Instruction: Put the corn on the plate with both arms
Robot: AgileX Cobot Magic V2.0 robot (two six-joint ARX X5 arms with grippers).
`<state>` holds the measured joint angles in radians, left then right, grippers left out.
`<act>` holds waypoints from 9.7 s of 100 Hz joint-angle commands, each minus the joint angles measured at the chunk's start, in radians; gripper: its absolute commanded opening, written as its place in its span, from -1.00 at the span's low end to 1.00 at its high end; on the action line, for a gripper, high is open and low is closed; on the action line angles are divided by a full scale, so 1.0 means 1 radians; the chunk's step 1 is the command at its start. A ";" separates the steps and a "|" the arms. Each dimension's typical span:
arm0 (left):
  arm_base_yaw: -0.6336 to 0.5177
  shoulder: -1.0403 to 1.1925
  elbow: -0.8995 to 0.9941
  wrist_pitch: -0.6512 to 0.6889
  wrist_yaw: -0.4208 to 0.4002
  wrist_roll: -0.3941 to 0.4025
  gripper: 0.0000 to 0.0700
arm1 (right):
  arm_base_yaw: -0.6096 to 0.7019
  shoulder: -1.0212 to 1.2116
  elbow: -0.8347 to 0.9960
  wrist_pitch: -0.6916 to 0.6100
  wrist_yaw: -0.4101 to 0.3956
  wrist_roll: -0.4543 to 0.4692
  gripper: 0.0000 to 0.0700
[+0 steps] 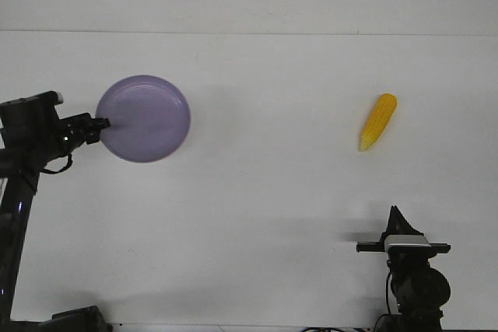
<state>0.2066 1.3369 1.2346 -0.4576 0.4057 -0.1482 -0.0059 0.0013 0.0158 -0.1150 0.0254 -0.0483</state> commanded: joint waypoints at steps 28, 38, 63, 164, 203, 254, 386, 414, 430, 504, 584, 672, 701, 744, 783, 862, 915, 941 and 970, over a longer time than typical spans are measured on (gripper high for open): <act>-0.425 -0.288 -0.427 0.103 0.014 -0.164 -0.98 | 0.000 0.000 -0.003 0.010 0.000 -0.001 -0.95; -0.550 -0.287 -0.533 0.201 -0.007 -0.246 -0.98 | 0.000 0.000 -0.003 0.010 0.000 -0.001 -0.95; -0.751 -0.195 -0.615 0.288 -0.170 -0.290 -0.98 | 0.000 0.000 -0.003 0.010 0.000 -0.001 -0.96; -0.789 -0.474 -0.574 0.311 -0.266 -0.177 0.24 | 0.000 0.000 -0.003 0.010 0.000 -0.001 -0.96; -0.789 -0.969 -0.593 -0.028 -0.411 -0.148 0.20 | 0.000 0.000 -0.003 0.028 -0.114 0.379 -0.96; -0.789 -1.008 -0.593 -0.065 -0.418 -0.154 0.21 | 0.000 0.723 0.679 -0.126 -0.027 0.365 0.83; -0.789 -1.008 -0.593 -0.072 -0.433 -0.159 0.21 | -0.046 2.036 1.596 -0.484 0.062 0.396 -0.74; -0.789 -1.008 -0.593 -0.072 -0.433 -0.158 0.21 | -0.046 1.982 1.596 -0.533 0.051 0.360 -0.82; -0.789 -1.008 -0.593 -0.072 -0.433 -0.158 0.21 | -0.037 1.847 1.596 -0.569 -0.007 0.278 -0.81; -0.789 -1.008 -0.593 -0.072 -0.433 -0.158 0.21 | 0.810 1.153 1.178 -0.587 -0.062 0.271 -0.81; -0.789 -1.008 -0.593 -0.072 -0.433 -0.158 0.21 | 1.073 1.443 0.939 -0.309 0.077 0.296 0.39; -0.789 -1.009 -0.593 -0.058 -0.436 -0.142 0.17 | 0.981 0.578 0.922 -0.587 0.551 0.172 0.48; -0.789 -1.009 -0.593 0.012 -0.470 -0.106 -0.97 | 0.981 0.476 0.812 -0.604 0.550 0.183 -0.96; -0.789 -1.013 -0.592 0.015 -0.469 -0.106 -0.96 | 0.981 0.476 0.813 -0.566 0.551 0.193 -0.96; -0.779 -1.014 -0.593 0.015 -0.485 -0.042 -0.96 | 0.981 0.476 0.813 -0.566 0.551 0.193 -0.96; -0.201 -1.334 -1.221 0.505 -0.488 0.190 -0.96 | 0.981 0.476 0.813 -0.566 0.551 0.193 -0.96; -0.201 -1.334 -1.221 0.505 -0.484 0.189 -0.96 | 0.981 0.476 0.813 -0.566 0.551 0.193 -0.96; -0.201 -1.334 -1.221 0.505 -0.484 0.189 -0.96 | 0.977 0.476 0.813 -0.558 0.554 0.183 -0.96; -0.201 -1.334 -1.221 0.505 -0.484 0.189 -0.96 | 0.494 0.400 0.617 -0.356 0.292 0.046 -0.96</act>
<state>0.0029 0.0044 0.0345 0.0383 -0.0795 0.0353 0.6327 0.4267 0.7143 -0.5514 0.4152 0.0666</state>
